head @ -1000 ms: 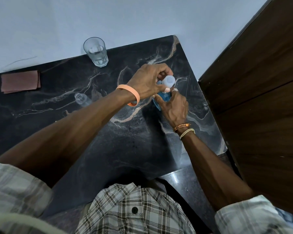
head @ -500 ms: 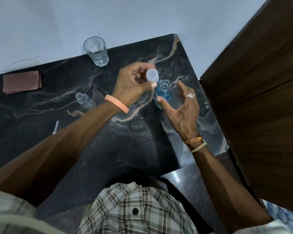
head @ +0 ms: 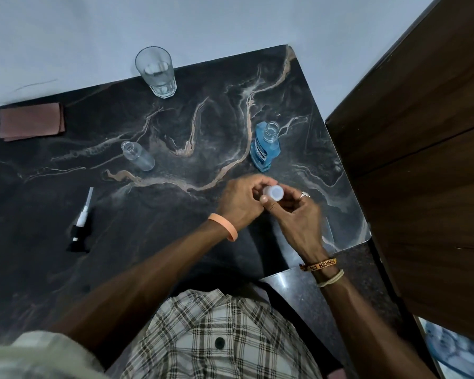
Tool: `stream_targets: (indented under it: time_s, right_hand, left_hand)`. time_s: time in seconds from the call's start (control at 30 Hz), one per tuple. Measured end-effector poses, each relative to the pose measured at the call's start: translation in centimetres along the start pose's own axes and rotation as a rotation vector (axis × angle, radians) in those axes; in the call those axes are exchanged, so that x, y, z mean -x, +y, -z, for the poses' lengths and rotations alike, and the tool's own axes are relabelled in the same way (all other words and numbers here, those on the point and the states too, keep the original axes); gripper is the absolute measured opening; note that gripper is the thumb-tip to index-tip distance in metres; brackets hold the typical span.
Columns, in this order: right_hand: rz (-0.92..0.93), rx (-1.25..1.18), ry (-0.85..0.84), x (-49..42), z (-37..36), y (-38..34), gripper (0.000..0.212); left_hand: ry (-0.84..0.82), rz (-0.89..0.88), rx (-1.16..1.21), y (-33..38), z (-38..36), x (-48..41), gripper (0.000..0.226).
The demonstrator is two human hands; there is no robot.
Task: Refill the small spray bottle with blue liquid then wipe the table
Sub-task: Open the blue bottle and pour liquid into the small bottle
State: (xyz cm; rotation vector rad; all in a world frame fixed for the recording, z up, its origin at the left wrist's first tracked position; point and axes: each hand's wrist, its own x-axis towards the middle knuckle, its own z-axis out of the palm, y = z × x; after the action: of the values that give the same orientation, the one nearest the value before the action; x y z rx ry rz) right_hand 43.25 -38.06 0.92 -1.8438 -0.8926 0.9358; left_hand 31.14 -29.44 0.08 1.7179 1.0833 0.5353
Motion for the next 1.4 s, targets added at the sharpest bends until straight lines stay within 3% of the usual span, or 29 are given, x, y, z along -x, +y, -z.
stream_targets:
  time_s: [0.1, 0.3, 0.47, 0.77, 0.97, 1.1, 1.23, 1.4]
  right_hand:
    - [-0.031, 0.23, 0.02, -0.4, 0.0, 1.3, 0.03]
    - [-0.022, 0.493, -0.039, -1.8, 0.0, 3.2, 0.029]
    - [0.014, 0.555, -0.025, -2.3, 0.0, 4.1, 0.027]
    - [0.014, 0.736, -0.06, -2.4, -0.5, 4.7, 0.021]
    - [-0.091, 0.726, -0.102, -2.3, -0.3, 4.2, 0.066]
    - [-0.076, 0.676, 0.005, -1.7, -0.1, 3.2, 0.084]
    - [0.112, 0.646, 0.108, -1.1, -0.7, 1.5, 0.077]
    - [0.421, 0.653, 0.047, -0.6, -3.2, -0.4, 0.053]
  left_hand:
    - [-0.031, 0.047, -0.134, -1.2, -1.9, -0.1, 0.039]
    - [-0.118, 0.172, -0.071, -2.5, -4.0, -0.7, 0.051]
    - [-0.218, 0.348, 0.154, -2.6, -4.2, -1.1, 0.058]
    - [-0.315, 0.365, 0.118, -3.4, -3.7, -0.8, 0.061]
    - [-0.269, 0.334, 0.113, -3.9, -2.5, -0.5, 0.057]
    - [-0.191, 0.262, 0.112, -4.4, -1.0, -0.3, 0.047]
    - [-0.052, 0.201, 0.137, -4.9, 0.8, -0.2, 0.031]
    - [0.116, 0.173, 0.138, -6.0, 3.4, 0.5, 0.017]
